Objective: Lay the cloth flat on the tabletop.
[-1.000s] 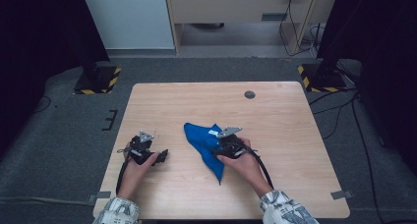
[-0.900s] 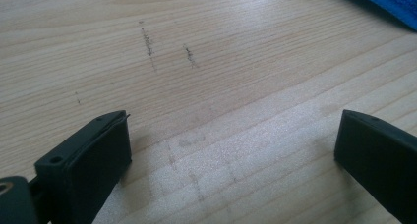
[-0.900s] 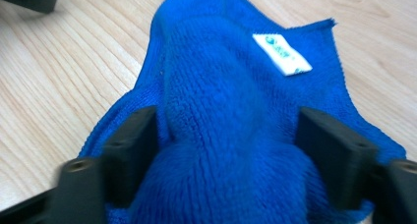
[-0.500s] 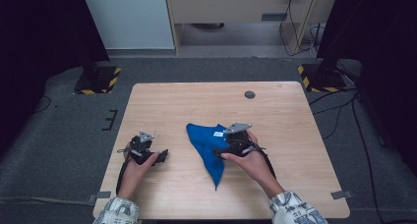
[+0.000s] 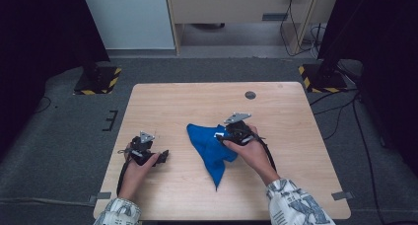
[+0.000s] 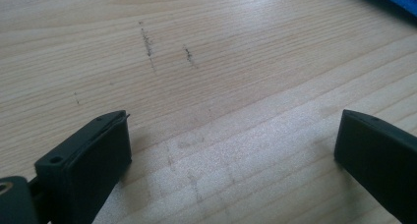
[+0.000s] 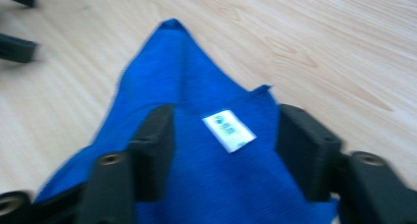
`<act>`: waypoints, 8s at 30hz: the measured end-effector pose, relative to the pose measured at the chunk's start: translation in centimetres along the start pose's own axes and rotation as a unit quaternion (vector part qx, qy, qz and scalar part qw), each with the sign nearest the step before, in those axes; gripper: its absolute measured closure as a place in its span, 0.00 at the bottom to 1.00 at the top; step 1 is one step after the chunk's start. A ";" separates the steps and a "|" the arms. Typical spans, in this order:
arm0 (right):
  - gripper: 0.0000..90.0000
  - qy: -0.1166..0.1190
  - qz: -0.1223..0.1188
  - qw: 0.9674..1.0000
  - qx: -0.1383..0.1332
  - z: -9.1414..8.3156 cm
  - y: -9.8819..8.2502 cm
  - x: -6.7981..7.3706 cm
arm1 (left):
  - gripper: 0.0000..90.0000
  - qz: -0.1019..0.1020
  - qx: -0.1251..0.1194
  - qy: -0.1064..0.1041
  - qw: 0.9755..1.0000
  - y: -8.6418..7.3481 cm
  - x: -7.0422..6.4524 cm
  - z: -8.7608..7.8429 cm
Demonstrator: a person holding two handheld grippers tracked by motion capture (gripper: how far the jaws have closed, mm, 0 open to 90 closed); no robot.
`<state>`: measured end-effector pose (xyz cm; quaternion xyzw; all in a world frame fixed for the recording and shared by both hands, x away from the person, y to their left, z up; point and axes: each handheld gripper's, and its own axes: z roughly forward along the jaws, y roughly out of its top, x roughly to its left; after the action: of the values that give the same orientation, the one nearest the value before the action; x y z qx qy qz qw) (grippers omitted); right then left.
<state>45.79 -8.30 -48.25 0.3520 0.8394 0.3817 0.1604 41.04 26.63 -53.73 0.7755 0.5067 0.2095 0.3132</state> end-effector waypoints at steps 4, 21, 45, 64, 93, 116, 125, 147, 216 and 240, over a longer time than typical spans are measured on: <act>0.68 -0.020 0.002 1.000 0.011 1.4 0.4 -1.3 | 0.00 0.000 0.000 0.000 1.000 0.0 0.0 0.0; 0.59 -0.040 0.014 0.998 0.053 6.3 2.4 -2.0 | 0.00 0.005 0.000 -0.005 1.000 0.2 -0.3 0.2; 0.97 -0.025 0.016 0.999 0.031 3.5 1.3 -3.6 | 0.00 0.006 0.000 -0.007 1.000 0.2 -0.4 0.2; 0.97 -0.062 0.057 0.996 0.035 0.6 -2.0 -6.3 | 0.16 0.044 -0.016 -0.052 0.998 1.3 -4.2 -0.3; 0.97 -0.072 0.081 0.994 0.028 -0.4 -3.8 -7.8 | 0.30 0.054 -0.046 -0.195 0.978 2.8 -11.3 -1.8; 0.97 -0.069 0.079 0.994 0.017 -0.8 -3.5 -7.7 | 0.70 0.070 -0.020 -0.240 0.968 2.7 -13.7 -0.2; 0.97 -0.067 0.076 0.995 0.014 -1.1 -3.5 -7.5 | 0.92 0.075 -0.007 -0.237 0.968 2.6 -13.4 0.2; 0.97 -0.047 0.070 0.996 -0.031 -5.6 -4.7 -6.7 | 1.00 0.054 -0.067 -0.225 0.971 4.7 -10.4 -2.3; 0.96 -0.045 0.091 0.995 -0.023 -6.2 -10.5 -6.5 | 0.74 0.006 -0.046 -0.187 0.981 5.3 -7.2 3.5; 0.98 -0.042 0.111 0.991 -0.063 -8.1 -10.0 -7.8 | 0.98 0.021 -0.089 -0.179 0.980 7.2 -8.3 1.3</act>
<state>42.20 -22.81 -50.47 0.4476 0.7620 0.4344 0.1739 43.25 16.60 -49.70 0.7799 0.4057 0.1178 0.4618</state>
